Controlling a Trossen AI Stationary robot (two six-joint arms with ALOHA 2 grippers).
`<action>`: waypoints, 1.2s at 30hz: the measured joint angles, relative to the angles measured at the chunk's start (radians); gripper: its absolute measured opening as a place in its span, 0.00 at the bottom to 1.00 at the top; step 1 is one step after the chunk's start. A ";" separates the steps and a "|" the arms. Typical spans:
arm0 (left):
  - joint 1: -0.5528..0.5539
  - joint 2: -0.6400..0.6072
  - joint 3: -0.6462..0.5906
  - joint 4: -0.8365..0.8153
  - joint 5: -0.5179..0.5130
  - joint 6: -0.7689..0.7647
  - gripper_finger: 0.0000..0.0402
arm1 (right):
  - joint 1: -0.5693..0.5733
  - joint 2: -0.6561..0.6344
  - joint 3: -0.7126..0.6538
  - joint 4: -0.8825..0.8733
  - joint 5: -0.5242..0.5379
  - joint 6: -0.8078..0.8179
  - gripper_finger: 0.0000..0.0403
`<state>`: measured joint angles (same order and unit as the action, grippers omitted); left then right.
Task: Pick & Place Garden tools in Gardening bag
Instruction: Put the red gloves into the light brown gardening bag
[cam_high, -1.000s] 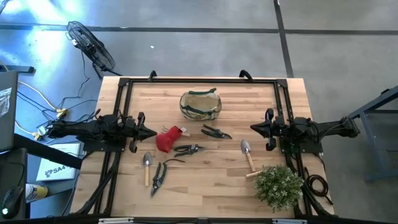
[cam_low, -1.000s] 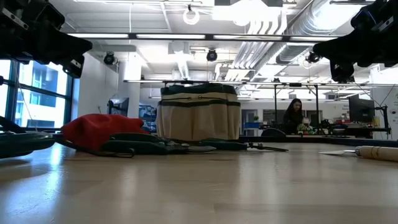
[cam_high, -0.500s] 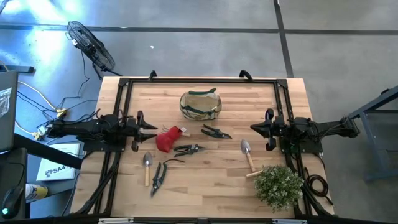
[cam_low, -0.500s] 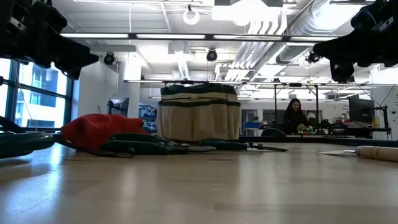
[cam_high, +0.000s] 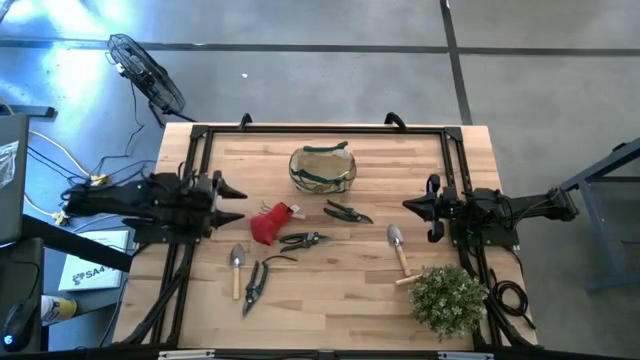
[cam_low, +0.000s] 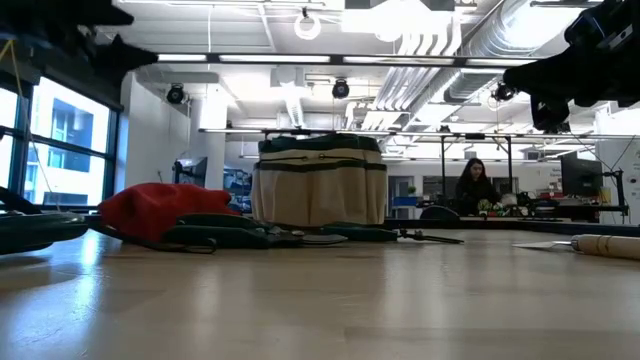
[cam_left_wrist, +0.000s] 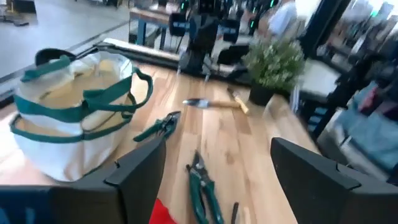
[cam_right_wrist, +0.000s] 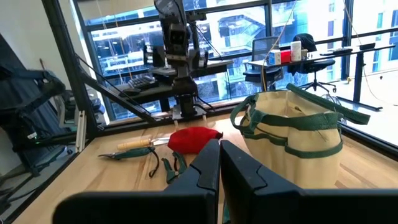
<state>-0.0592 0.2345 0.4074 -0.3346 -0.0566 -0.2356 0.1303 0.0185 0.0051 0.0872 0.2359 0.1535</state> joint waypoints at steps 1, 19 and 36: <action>0.000 0.043 0.043 -0.040 -0.010 0.014 0.71 | 0.000 0.000 0.000 0.000 0.000 0.000 0.01; 0.000 0.989 0.686 -0.744 -0.239 -0.190 0.71 | 0.000 0.000 0.000 -0.002 -0.002 0.052 0.01; 0.000 1.325 0.710 -0.660 -0.080 -0.423 0.71 | 0.000 0.000 0.000 -0.008 -0.003 0.052 0.01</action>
<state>-0.0589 1.5599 1.1172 -0.9945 -0.1368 -0.6581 0.1307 0.0188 0.0055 0.0791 0.2325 0.2058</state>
